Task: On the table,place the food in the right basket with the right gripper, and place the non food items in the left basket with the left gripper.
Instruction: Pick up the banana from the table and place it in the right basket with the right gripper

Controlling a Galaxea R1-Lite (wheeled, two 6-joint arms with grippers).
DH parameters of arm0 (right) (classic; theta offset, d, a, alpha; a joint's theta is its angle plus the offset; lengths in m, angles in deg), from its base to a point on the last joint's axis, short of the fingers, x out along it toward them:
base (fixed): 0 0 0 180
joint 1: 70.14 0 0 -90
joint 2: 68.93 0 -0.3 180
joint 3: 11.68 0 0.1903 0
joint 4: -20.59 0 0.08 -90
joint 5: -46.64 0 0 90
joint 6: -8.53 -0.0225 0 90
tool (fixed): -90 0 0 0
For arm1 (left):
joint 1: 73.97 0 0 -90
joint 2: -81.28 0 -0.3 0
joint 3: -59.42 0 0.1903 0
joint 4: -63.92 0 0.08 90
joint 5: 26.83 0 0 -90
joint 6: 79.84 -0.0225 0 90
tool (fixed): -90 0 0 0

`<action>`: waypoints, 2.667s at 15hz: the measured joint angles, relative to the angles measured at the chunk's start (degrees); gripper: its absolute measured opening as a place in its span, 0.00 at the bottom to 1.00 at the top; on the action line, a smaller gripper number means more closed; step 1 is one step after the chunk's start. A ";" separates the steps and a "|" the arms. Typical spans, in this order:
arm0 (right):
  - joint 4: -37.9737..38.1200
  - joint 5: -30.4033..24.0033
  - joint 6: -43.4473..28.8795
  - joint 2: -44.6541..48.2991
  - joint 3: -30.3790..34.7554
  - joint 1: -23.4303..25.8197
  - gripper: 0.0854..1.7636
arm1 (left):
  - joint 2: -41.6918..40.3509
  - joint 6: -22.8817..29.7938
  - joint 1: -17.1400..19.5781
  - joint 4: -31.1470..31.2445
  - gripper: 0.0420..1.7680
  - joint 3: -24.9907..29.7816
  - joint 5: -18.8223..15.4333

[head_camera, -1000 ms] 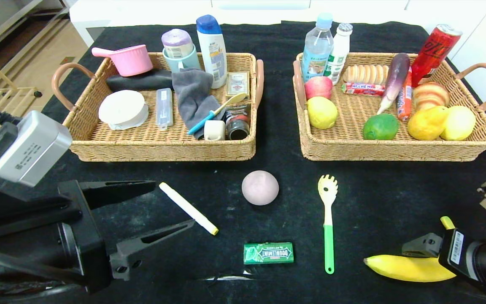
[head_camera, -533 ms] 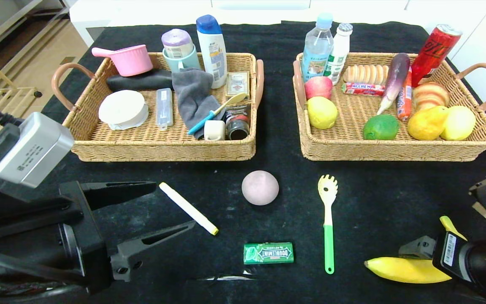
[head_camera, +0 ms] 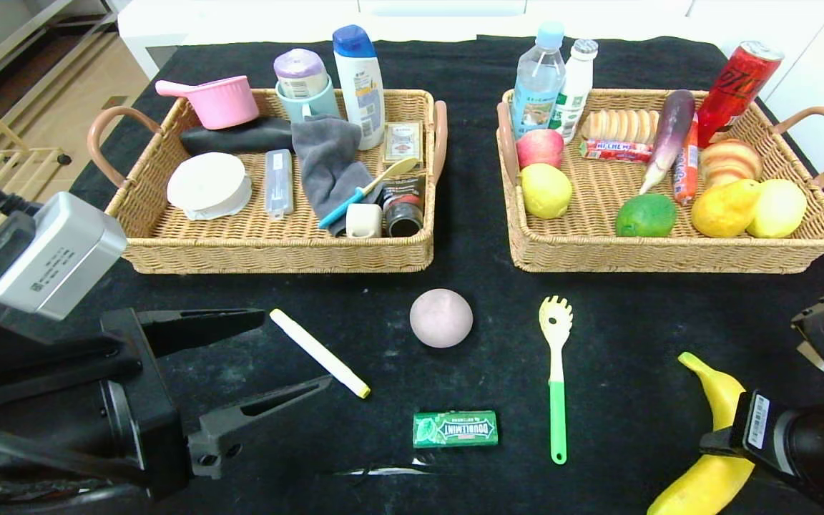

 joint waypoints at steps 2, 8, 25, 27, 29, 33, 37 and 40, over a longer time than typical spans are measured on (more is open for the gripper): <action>-0.02 0.02 0.00 -0.17 0.05 0.00 0.34 | -0.05 -0.29 -0.22 0.00 0.97 0.12 0.06; 0.00 0.05 0.00 -0.60 0.13 0.00 0.34 | -0.09 -0.33 -0.74 0.00 0.97 0.43 0.09; 9.62 -0.24 6.86 4.99 -17.12 -0.77 0.34 | 0.20 -0.35 -0.77 -0.13 0.97 0.63 0.09; 10.23 -0.20 9.12 4.17 -23.30 -0.44 0.34 | 0.20 -0.35 -0.77 -0.11 0.97 0.74 0.09; 11.39 -0.02 10.45 2.07 -29.22 -0.28 0.34 | 0.20 -0.33 -0.77 -0.11 0.97 0.74 0.06; 11.28 0.17 11.22 -3.66 -38.53 0.44 0.34 | 0.12 -0.35 -0.74 -0.10 0.97 0.74 0.04; 9.79 0.20 13.78 -9.90 -47.47 3.74 0.34 | 0.11 -0.33 -0.77 -0.11 0.97 0.65 0.00; 3.50 0.28 14.12 -14.36 -51.79 5.73 0.34 | 0.02 -0.46 -0.77 -0.18 0.97 0.69 0.02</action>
